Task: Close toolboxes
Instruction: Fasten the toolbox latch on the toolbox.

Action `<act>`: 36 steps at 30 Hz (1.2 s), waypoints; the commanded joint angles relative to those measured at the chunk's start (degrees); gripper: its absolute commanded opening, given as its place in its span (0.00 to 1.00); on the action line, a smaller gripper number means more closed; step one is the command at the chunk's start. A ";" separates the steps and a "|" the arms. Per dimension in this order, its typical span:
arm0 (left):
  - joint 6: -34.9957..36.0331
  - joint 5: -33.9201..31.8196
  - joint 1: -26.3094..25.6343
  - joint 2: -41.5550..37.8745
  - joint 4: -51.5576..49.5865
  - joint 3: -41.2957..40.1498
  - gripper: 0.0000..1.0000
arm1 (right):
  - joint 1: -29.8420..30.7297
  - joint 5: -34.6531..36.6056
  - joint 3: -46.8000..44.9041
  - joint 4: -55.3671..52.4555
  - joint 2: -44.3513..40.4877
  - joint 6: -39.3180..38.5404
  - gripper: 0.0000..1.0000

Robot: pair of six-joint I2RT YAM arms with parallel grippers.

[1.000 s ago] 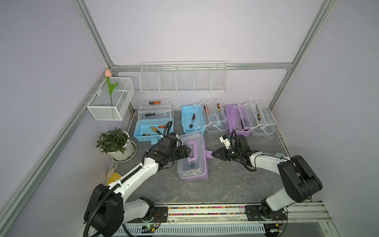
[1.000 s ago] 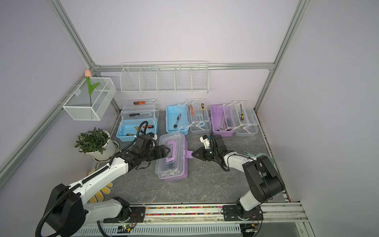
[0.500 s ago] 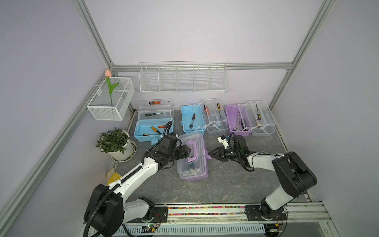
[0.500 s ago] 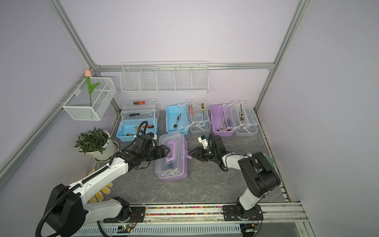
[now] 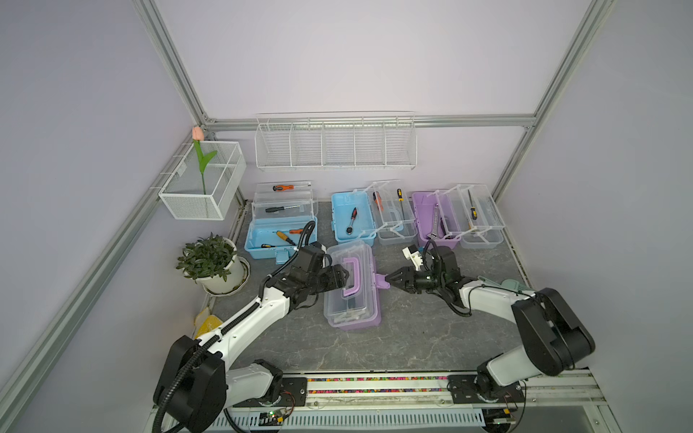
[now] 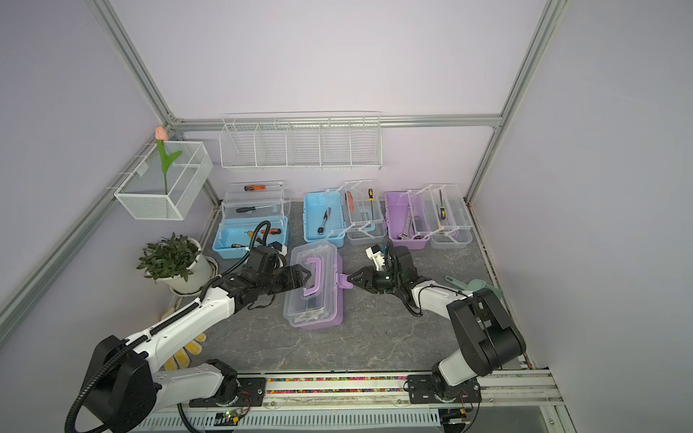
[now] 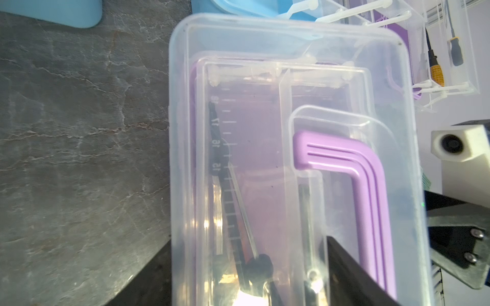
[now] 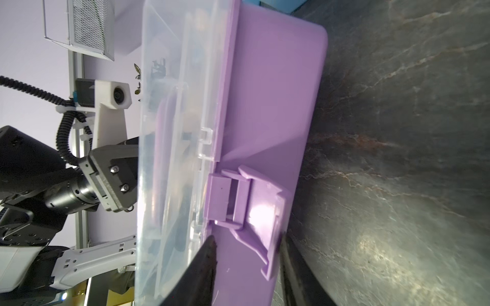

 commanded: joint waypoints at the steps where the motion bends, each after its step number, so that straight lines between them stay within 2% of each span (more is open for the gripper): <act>1: 1.34 -3.48 -0.10 2.25 -7.10 -2.29 0.59 | 0.22 -2.34 1.06 -0.22 -1.78 -1.64 0.41; 12: 1.38 -3.81 -0.09 3.93 -5.42 -3.62 0.55 | 0.19 -3.36 2.09 -1.98 -2.53 -1.94 0.44; 15: 1.31 -3.24 -0.08 4.34 -5.06 -3.52 0.53 | 0.27 -3.45 2.56 -2.05 -1.68 -2.05 0.47; 17: 1.16 -2.69 -0.09 4.27 -4.47 -3.54 0.53 | 0.46 -3.45 2.69 -1.71 -0.82 -2.05 0.52; 22: 0.81 -2.36 -0.09 4.19 -4.14 -3.75 0.52 | 1.38 -3.63 2.69 1.79 1.74 -0.39 0.59; 32: 0.37 -1.77 -0.37 4.00 -3.44 -3.45 0.52 | 3.12 -3.22 3.02 7.70 5.73 2.58 0.60; 36: 0.28 -1.83 -0.88 4.56 -3.41 -2.94 0.52 | 4.13 -3.01 3.13 11.73 7.29 5.06 0.64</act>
